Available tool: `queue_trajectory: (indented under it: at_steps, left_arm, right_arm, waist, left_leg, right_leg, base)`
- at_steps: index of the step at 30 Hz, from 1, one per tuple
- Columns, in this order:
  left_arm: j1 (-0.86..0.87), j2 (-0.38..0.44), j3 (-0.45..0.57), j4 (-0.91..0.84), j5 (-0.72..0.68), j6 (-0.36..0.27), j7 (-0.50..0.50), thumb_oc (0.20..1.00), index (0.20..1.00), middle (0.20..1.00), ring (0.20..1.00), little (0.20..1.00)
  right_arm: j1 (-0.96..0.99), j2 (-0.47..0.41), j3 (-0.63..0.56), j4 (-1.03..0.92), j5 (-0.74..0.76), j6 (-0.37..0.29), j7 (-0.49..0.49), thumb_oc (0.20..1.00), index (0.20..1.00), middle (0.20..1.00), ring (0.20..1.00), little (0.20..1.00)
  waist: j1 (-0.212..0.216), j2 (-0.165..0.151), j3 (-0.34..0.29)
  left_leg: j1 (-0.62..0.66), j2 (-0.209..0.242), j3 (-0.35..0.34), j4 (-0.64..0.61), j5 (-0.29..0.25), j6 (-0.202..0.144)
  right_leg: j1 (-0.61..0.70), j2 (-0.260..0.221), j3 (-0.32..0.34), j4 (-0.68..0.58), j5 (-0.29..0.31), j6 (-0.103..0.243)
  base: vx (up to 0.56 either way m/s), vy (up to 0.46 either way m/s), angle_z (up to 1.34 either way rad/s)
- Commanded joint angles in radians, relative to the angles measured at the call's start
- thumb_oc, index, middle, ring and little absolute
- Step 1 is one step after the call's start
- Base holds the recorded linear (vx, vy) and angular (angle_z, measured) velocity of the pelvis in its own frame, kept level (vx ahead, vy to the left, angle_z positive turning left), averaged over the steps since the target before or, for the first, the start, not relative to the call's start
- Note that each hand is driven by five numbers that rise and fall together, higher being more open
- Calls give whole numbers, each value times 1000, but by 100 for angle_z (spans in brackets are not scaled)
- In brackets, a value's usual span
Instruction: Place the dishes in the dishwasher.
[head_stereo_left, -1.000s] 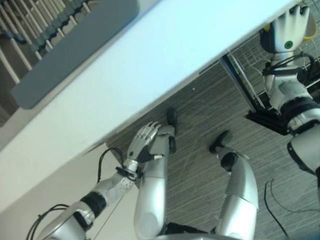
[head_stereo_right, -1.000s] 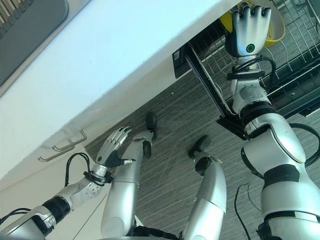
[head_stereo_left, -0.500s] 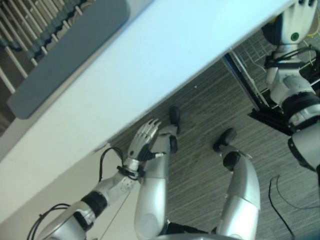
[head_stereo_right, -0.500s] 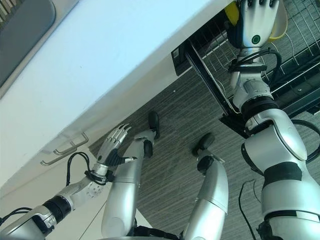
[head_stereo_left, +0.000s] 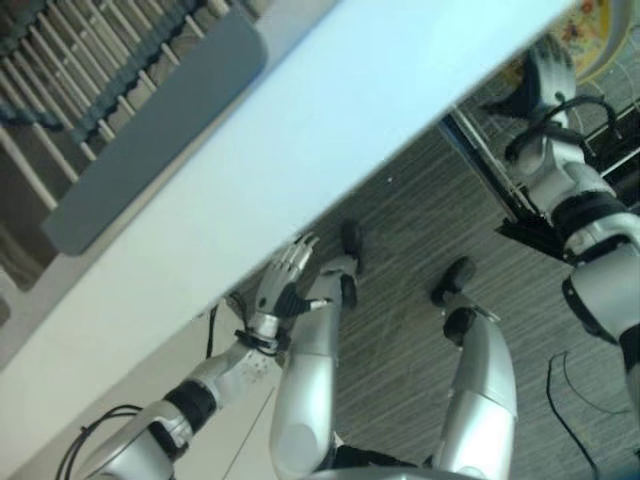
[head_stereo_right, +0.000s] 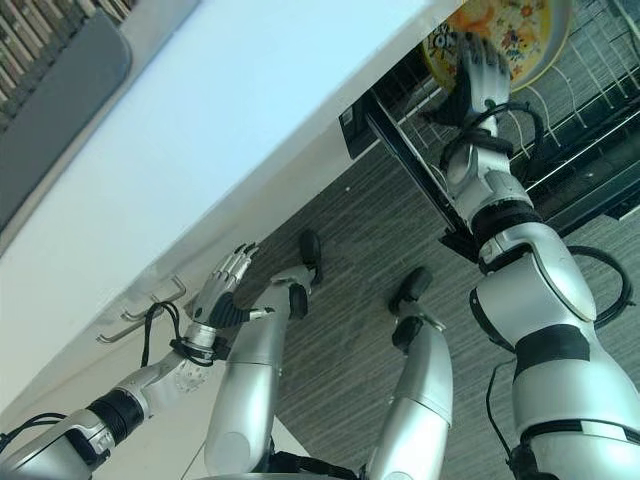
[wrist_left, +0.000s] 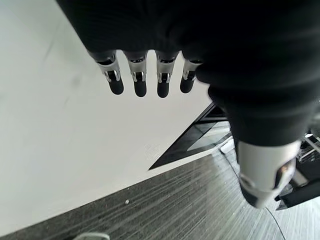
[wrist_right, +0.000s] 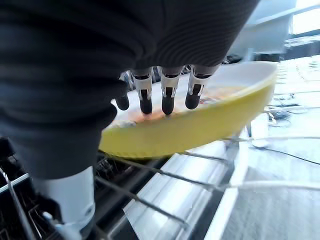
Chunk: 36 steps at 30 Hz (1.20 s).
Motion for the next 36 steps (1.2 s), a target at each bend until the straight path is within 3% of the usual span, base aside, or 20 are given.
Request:
queue_trajectory:
  at_steps: [1,7,13,20,25,26,29,33,36]
  left_arm:
    - [41,-8,-14,-46,-24,-14,5,1000,1000,1000,1000,1000]
    - [49,-46,28,-3,-57,-20,15,1000,1000,1000,1000,1000]
    - [30,-93,68,82,-65,-28,-61,1000,1000,1000,1000,1000]
    - [37,-139,59,186,-47,-11,-126,1000,1000,1000,1000,1000]
    - [124,-166,68,274,-19,-39,-147,1000,1000,1000,1000,1000]
    - [148,-173,76,292,-16,-40,-163,1000,1000,1000,1000,1000]
    - [190,-196,100,331,-43,-41,-199,1000,1000,1000,1000,1000]
    - [244,-237,150,410,-106,-64,-242,1000,1000,1000,1000,1000]
    - [278,-259,195,458,-166,-71,-280,1000,1000,1000,1000,1000]
  right_arm:
    - [18,-39,-16,1,172,-62,9,1000,1000,1000,1000,1000]
    - [170,70,-202,-11,555,-137,194,1000,1000,1000,1000,1000]
    - [298,161,-301,-29,493,-239,240,1000,1000,1000,1000,1000]
    - [397,236,-301,-98,435,-295,140,1000,1000,1000,1000,1000]
    - [475,268,-311,-194,533,-374,123,1000,1000,1000,1000,1000]
    - [505,278,-328,-229,563,-395,91,1000,1000,1000,1000,1000]
    - [567,288,-361,-276,572,-387,29,1000,1000,1000,1000,1000]
    - [655,302,-403,-368,641,-461,37,1000,1000,1000,1000,1000]
    - [744,307,-466,-465,804,-504,117,1000,1000,1000,1000,1000]
  waist:
    - [16,51,-22]
    - [-12,35,-22]
    - [-39,18,-22]
    - [-57,-4,-28]
    - [-67,-32,-138]
    - [-75,-36,-177]
    - [-92,-44,-235]
    - [-117,-50,-300]
    - [-137,-53,-324]
  left_leg:
    - [31,-70,-145,-143,-1,-39]
    - [188,-68,-110,-189,-3,-44]
    - [423,-73,-77,-240,-15,-46]
    - [708,-89,-73,-293,-32,-45]
    - [839,-80,-69,-370,-35,-62]
    - [870,-70,-52,-401,-13,-60]
    - [937,-65,-39,-451,-9,-69]
    - [1002,-56,-18,-506,4,-79]
    - [1031,-49,-2,-517,0,-83]
  right_leg:
    - [1,64,-48,190,-145,-9]
    - [135,85,-20,123,-139,-11]
    - [349,79,2,39,-125,9]
    - [638,67,5,-46,-127,19]
    - [789,80,-6,-186,-104,24]
    - [825,88,-22,-236,-76,18]
    - [889,101,-21,-302,-67,24]
    - [943,117,-20,-370,-49,30]
    - [964,124,-17,-385,-50,30]
  base:
    - [-18,-2,-8]
    - [-33,18,-10]
    - [-6,16,-14]
    - [88,-36,-8]
    - [160,-31,-2]
    - [141,-2,2]
    - [172,11,-3]
    - [132,7,-14]
    - [100,-16,-10]
